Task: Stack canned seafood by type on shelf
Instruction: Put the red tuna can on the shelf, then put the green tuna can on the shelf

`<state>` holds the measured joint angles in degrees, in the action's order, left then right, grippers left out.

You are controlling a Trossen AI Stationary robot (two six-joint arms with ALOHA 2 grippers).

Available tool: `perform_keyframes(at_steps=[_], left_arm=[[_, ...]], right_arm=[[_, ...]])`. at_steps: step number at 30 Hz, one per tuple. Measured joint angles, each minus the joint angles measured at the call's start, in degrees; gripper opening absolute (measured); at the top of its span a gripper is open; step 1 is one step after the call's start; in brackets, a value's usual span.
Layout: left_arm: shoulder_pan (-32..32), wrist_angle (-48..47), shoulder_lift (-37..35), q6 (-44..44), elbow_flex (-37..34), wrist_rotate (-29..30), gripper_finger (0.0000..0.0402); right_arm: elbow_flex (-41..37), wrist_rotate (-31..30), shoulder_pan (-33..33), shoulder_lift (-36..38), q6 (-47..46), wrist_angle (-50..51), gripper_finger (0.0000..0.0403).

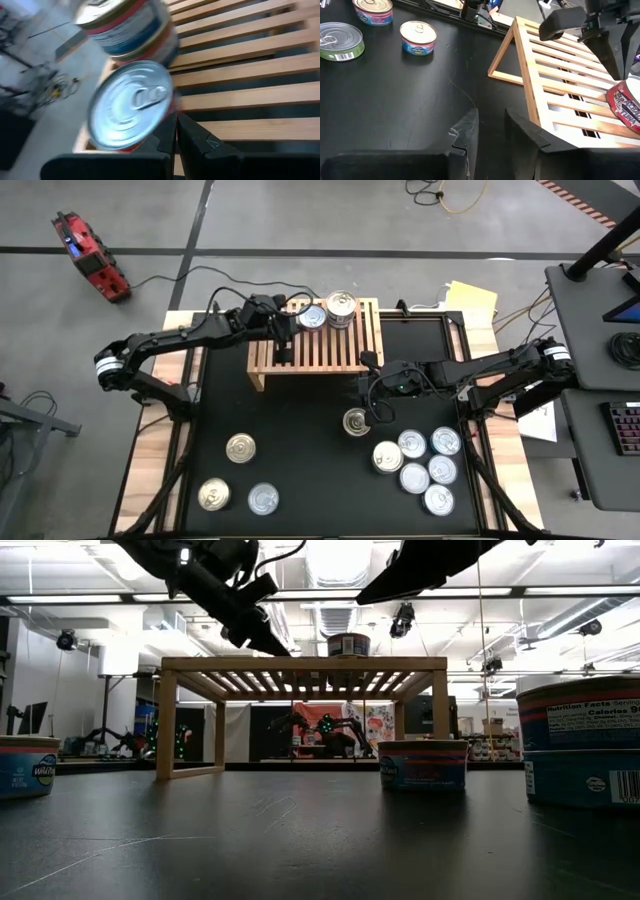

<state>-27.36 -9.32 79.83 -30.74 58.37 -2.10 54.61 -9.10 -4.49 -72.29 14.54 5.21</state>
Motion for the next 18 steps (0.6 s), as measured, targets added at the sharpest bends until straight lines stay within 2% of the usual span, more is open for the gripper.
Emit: perform_keyframes(at_steps=[5,10,18], left_arm=[[0.2,-0.4,0.2,-0.1,0.0,-7.1,0.0],[0.4,-0.6,-0.1,0.7,0.0,-7.5,0.0],[4.6,-1.3,-5.0,8.5,-0.2,-10.4,0.0]], right_arm=[[-0.1,0.0,0.0,0.0,0.0,0.0,0.008],[-0.1,0.0,0.0,0.0,0.0,0.0,0.009],[-2.3,0.0,0.0,0.0,-3.4,-0.3,0.0089]])
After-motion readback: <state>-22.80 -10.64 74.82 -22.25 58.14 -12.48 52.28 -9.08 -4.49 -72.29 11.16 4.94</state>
